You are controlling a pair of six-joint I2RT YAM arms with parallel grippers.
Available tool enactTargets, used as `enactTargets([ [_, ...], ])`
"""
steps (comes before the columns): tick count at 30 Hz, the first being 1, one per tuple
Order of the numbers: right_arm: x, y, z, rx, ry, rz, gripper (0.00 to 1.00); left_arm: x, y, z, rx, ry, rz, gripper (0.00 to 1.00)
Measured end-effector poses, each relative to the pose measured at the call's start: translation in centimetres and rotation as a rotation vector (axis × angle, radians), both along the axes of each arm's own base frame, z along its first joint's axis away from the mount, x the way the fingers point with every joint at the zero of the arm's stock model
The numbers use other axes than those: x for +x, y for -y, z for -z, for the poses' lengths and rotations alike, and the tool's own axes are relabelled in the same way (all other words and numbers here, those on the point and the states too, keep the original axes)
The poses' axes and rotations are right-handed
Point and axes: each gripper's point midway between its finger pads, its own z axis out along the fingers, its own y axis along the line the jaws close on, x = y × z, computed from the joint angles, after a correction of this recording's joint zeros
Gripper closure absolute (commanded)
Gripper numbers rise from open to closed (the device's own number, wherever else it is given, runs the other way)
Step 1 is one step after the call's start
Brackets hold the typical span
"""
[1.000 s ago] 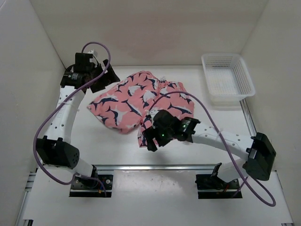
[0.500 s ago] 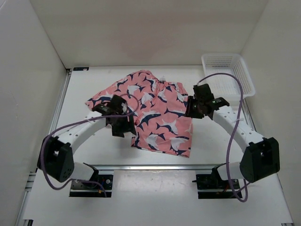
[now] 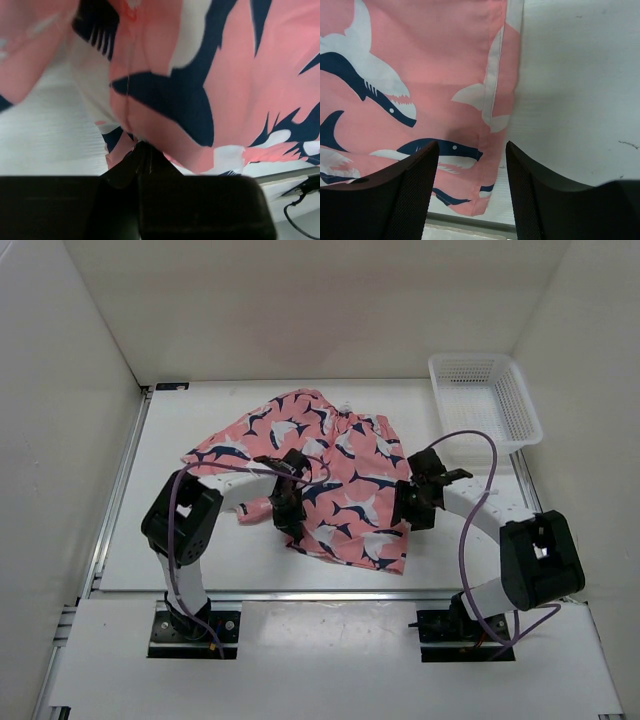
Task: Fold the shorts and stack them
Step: Flatten the shorts out
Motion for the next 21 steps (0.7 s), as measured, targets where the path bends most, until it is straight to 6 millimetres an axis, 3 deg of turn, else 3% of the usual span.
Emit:
enactTargets([
  [2,-0.2,-0.3,0.5,0.011,-0.006,-0.004,0.43,0.5,-0.2,0.0,-0.001,0.003,-0.011,0.90],
  [4,-0.9,-0.9,1.5,0.028,-0.025,-0.015,0.53,1.3,-1.1,0.0,-0.001,0.002,-0.046,0.90],
  [6,-1.4,-2.5,1.7,0.058,-0.026,-0.048,0.77,2.7,-2.6,-0.1,0.009,0.007,-0.105,0.90],
  [9,-3.1,-7.0,2.0,0.105,-0.036,-0.154,0.92,6.1,-6.1,-1.1,0.050,0.041,-0.222,0.90],
  [11,-4.4,-11.2,2.0,0.127,-0.055,-0.258,0.92,9.5,-8.6,-2.8,0.095,0.099,-0.290,0.90],
  [13,-5.3,-16.3,1.6,0.149,-0.067,-0.381,0.70,14.1,-11.0,-5.5,0.137,0.192,-0.354,0.87],
  [15,-5.6,-21.1,0.9,0.172,-0.052,-0.481,0.39,17.8,-13.5,-8.3,0.182,0.278,-0.414,0.77],
  [16,-5.6,-23.1,0.1,0.183,-0.032,-0.531,0.13,19.4,-15.0,-10.1,0.204,0.327,-0.448,0.71],
  [17,-5.6,-24.8,-1.0,0.202,-0.002,-0.574,0.03,20.4,-16.4,-11.7,0.227,0.369,-0.475,0.66],
  [18,-5.5,-25.9,-2.2,0.215,0.035,-0.606,0.00,20.9,-17.7,-13.3,0.248,0.405,-0.499,0.45],
  [19,-5.0,-26.6,-3.7,0.226,0.084,-0.624,0.00,21.0,-19.0,-14.5,0.266,0.431,-0.514,0.41],
  [21,-3.8,-26.1,-6.4,0.228,0.173,-0.629,0.00,19.9,-20.9,-17.2,0.285,0.477,-0.540,0.17],
])
